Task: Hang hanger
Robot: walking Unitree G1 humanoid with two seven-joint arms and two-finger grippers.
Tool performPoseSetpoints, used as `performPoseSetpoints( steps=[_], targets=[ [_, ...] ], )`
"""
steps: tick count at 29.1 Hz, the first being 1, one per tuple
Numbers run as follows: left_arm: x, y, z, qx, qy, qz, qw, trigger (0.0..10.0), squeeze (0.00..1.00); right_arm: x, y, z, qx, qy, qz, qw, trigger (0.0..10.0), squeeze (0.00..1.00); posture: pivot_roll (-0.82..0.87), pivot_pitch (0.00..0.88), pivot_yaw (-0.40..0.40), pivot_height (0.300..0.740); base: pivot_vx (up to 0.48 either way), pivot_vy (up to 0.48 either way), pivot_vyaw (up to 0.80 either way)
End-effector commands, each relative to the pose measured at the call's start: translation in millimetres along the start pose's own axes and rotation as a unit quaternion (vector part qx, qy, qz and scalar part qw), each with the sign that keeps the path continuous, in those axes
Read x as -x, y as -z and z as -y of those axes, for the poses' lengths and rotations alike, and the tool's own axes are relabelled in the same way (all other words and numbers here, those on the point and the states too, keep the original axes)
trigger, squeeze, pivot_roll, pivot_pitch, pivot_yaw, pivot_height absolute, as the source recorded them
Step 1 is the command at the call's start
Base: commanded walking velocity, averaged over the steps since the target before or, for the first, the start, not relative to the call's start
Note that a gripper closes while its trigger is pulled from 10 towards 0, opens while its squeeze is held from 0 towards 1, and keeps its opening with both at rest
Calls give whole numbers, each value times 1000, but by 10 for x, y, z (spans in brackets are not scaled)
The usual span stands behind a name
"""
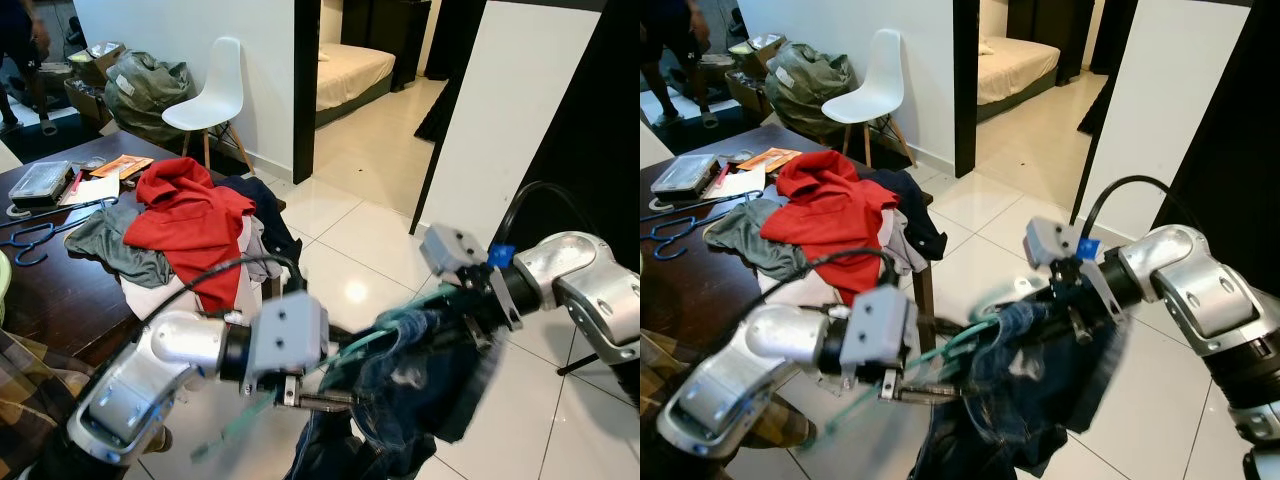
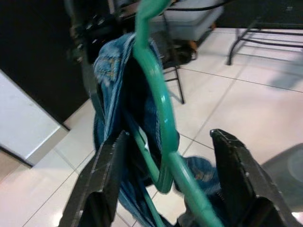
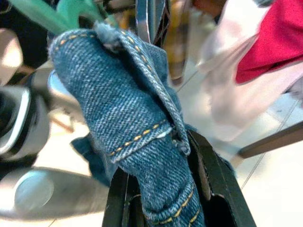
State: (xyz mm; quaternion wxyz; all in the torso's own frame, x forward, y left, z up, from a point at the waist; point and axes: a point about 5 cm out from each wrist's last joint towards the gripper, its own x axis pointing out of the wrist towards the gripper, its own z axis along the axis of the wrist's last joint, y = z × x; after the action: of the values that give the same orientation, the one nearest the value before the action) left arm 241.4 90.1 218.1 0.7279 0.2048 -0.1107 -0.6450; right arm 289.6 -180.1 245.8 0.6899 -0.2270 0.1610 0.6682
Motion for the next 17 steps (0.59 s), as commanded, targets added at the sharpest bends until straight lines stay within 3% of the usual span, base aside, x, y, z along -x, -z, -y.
performPoseSetpoints(
  steps=[1,8,10,11,13,15,16,17],
  targets=[
    [35,25,-33,5,-9,-7,1000,10000,1000,91,-47,29,0,28,21,999,0,0,-87,0,-46,740,0,0,0],
    [236,95,-233,-9,-86,-34,996,10000,1000,265,-32,149,-22,120,46,991,0,0,-98,0,-51,740,0,0,0],
    [417,140,-377,-22,-149,-58,987,10000,1000,386,1,234,-34,179,50,982,0,0,-99,0,-56,740,0,0,0],
    [417,140,-377,-22,-149,-58,987,10000,1000,386,1,234,-34,179,50,982,0,0,-99,0,-56,740,0,0,0],
    [596,172,-479,-36,-212,-82,973,10000,1000,493,47,296,-49,229,56,971,0,0,-96,0,-61,740,0,0,0],
    [596,172,-479,-36,-212,-82,973,10000,1000,493,47,296,-49,229,56,971,0,0,-96,0,-61,740,0,0,0],
    [704,191,-529,-40,-249,-93,963,10000,1000,539,69,321,-56,252,59,964,0,0,-96,0,-61,740,0,0,0],
    [704,191,-529,-40,-249,-93,963,10000,1000,539,69,321,-56,252,59,964,0,0,-96,0,-61,740,0,0,0]
  ],
)
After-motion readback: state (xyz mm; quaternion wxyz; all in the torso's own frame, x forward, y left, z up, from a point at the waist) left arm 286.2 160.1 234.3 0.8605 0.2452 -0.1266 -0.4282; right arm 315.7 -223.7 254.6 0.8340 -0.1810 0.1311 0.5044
